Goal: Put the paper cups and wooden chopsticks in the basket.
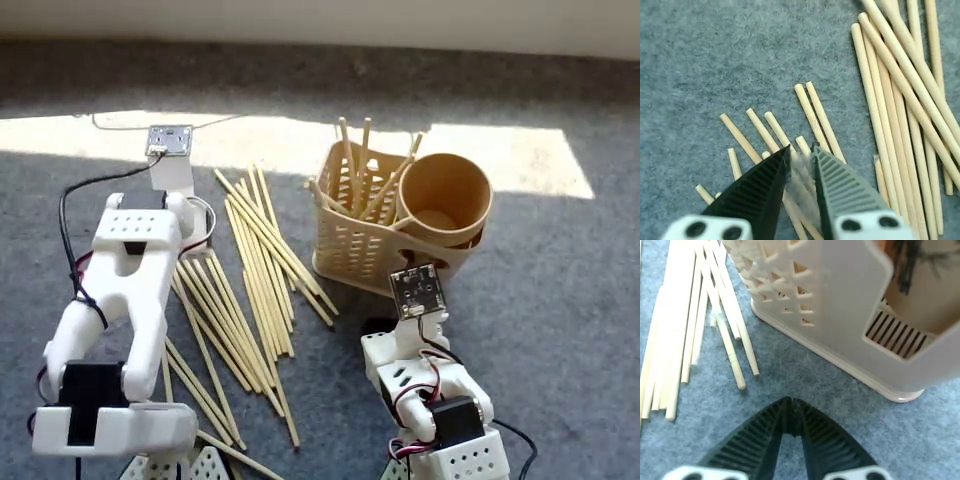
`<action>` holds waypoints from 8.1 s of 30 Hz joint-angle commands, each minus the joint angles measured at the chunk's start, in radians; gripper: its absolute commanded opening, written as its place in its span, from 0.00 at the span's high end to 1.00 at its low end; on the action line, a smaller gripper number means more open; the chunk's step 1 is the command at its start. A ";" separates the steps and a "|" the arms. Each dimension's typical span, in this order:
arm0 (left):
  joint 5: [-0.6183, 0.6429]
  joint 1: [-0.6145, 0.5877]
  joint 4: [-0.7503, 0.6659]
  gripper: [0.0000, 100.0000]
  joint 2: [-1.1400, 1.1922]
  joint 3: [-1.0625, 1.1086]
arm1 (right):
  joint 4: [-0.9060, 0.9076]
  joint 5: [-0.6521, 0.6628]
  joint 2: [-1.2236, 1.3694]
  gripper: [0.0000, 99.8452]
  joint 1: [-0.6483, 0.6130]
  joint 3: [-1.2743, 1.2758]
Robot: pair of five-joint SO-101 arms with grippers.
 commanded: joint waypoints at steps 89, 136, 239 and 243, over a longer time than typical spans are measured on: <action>0.092 0.088 0.003 0.99 -0.613 -0.137 | -0.022 -0.002 -0.008 0.98 0.007 0.133; 0.087 0.510 -0.683 0.91 -0.527 -0.305 | -0.028 0.000 -0.008 0.98 0.007 0.133; -0.012 -0.027 -0.015 0.98 -1.086 -0.369 | -0.147 -0.029 2.276 0.84 -0.463 -1.807; -0.009 -0.113 -0.078 0.98 -1.202 -0.090 | -0.111 -0.028 2.350 0.84 -0.487 -1.859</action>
